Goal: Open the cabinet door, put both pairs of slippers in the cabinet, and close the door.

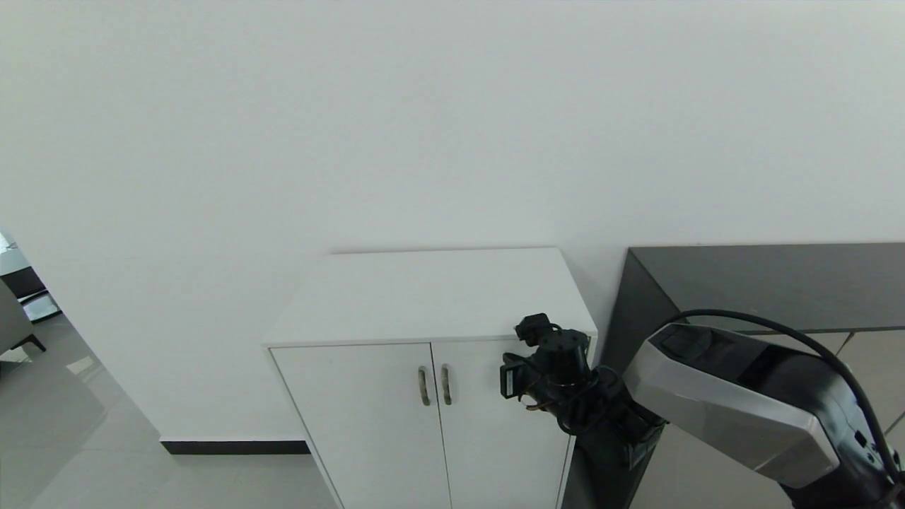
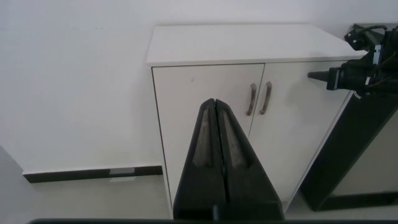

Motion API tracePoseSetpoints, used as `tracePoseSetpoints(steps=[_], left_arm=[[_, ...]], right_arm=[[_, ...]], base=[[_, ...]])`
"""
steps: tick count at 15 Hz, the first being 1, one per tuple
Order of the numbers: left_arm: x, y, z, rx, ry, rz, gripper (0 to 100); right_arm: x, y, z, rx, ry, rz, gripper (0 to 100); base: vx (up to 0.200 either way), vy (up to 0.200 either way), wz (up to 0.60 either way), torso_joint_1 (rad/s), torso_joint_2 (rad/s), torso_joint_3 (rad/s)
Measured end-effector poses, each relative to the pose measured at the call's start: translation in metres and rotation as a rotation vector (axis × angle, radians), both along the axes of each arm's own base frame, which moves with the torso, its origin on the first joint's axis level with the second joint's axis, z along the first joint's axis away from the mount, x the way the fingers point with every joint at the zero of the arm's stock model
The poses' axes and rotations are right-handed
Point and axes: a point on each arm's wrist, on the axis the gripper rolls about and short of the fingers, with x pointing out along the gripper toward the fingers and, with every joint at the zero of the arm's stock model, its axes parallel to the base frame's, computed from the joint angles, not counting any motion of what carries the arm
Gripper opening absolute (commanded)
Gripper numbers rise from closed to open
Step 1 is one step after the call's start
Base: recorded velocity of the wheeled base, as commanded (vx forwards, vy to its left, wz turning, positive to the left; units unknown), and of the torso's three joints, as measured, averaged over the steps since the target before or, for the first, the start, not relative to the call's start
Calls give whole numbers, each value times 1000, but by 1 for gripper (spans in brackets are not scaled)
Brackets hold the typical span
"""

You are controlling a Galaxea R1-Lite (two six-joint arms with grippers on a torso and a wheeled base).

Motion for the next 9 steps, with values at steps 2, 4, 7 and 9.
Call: tracePoseSetpoints(steps=[2, 4, 7, 9], left_arm=[[0, 0, 0, 0, 0, 0, 0], [0, 0, 0, 0, 0, 0, 0], [0, 0, 0, -1, 1, 0, 0], [0, 0, 0, -1, 1, 1, 0]], right_arm=[[1, 0, -2, -1, 1, -3, 0], [3, -3, -4, -3, 4, -10, 0], [7, -5, -6, -3, 4, -17, 0], [8, -6, -7, -1, 2, -19, 0]], base=[[0, 0, 0, 0, 0, 0], [0, 0, 0, 0, 0, 0], [0, 0, 0, 0, 0, 0], [0, 0, 0, 0, 0, 0]])
